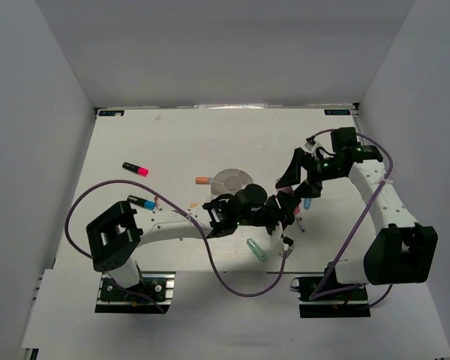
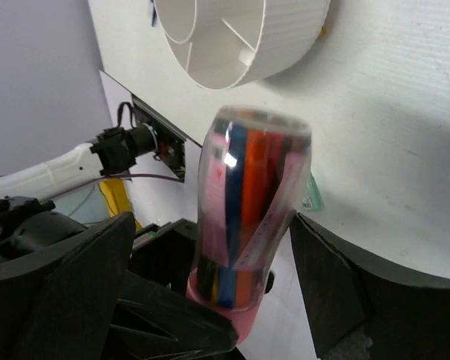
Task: Sort the stationery into containers
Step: Place the stationery in the storage box.
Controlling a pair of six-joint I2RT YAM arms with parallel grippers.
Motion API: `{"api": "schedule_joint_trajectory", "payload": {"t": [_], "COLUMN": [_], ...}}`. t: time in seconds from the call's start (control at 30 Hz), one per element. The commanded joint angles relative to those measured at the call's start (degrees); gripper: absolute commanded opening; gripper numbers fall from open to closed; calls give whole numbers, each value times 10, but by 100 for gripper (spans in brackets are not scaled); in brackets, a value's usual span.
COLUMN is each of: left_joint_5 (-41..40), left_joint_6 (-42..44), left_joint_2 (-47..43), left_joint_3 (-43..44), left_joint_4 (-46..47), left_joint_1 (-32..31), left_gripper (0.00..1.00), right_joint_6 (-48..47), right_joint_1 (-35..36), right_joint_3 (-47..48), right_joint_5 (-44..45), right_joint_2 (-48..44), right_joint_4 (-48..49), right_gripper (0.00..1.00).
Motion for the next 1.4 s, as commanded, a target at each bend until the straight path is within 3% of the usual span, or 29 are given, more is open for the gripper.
{"api": "schedule_joint_trajectory", "payload": {"t": [0.0, 0.17, 0.27, 0.37, 0.43, 0.57, 0.63, 0.7, 0.73, 0.77, 0.8, 0.83, 0.9, 1.0, 1.07, 1.37], "left_joint_5": [13, -5, -45, -102, -143, -162, -107, -25, -5, 11, 29, 35, 52, 97, 129, 162], "left_joint_6": [-14, -69, -187, -442, -511, -689, -746, -835, -887, -910, -926, -936, -965, -983, -983, -957], "left_joint_2": [-57, -76, -85, -80, -64, -41, -34, -50, -78, -95, -114, -131, -154, -164, -178, -201], "left_joint_3": [-3, 17, 78, 194, 247, 352, 369, 340, 285, 284, 213, 183, 142, 112, 83, 7], "left_joint_4": [5, 10, -22, -107, -186, -295, -333, -324, -285, -252, -220, -160, -139, -127, -69, -23], "left_joint_1": [-17, -28, -28, -6, 10, 118, 169, 248, 272, 294, 325, 336, 360, 373, 379, 374], "left_gripper": [0, 0, 0, 0, 0, 0, 0, 0, 0, 0, 0, 0, 0, 0, 0, 0], "right_joint_6": [-20, -42, -72, -88, -100, -114, -117, -118, -120, -120, -123, -126, -130, -134, -136, -151], "right_joint_1": [-27, -84, -119, -146, -150, -158, -159, -160, -160, -159, -160, -160, -160, -159, -159, -158], "right_joint_3": [11, 80, 179, 295, 338, 370, 353, 318, 298, 298, 285, 280, 271, 264, 260, 232], "right_joint_5": [-61, -25, 59, 122, 136, 123, 102, 84, 77, 71, 59, 56, 54, 54, 51, 36], "right_joint_2": [7, 47, 89, 121, 139, 156, 157, 153, 150, 150, 149, 149, 147, 144, 144, 137], "right_joint_4": [17, 20, 17, 23, 31, 38, 45, 52, 58, 60, 62, 64, 67, 69, 69, 77], "right_gripper": [89, 89, 89, 89, 89, 89, 89, 89, 89, 89, 89, 89, 89, 89, 89, 87]}}
